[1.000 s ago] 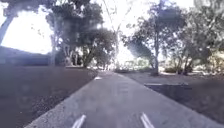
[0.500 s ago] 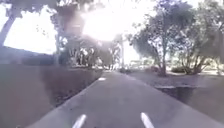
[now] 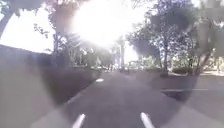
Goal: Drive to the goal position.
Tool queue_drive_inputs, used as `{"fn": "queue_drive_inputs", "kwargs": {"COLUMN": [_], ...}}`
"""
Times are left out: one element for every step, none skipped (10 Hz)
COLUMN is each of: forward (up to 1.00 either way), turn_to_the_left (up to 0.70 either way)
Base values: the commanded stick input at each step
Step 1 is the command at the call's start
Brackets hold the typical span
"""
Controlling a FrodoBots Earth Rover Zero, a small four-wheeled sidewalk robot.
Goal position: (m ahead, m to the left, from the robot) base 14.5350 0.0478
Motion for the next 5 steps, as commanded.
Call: {"fn": "queue_drive_inputs", "kwargs": {"forward": [1.0,1.0,1.0,1.0,1.0], "turn_to_the_left": [0.0,0.0,0.0,0.24,0.08]}}
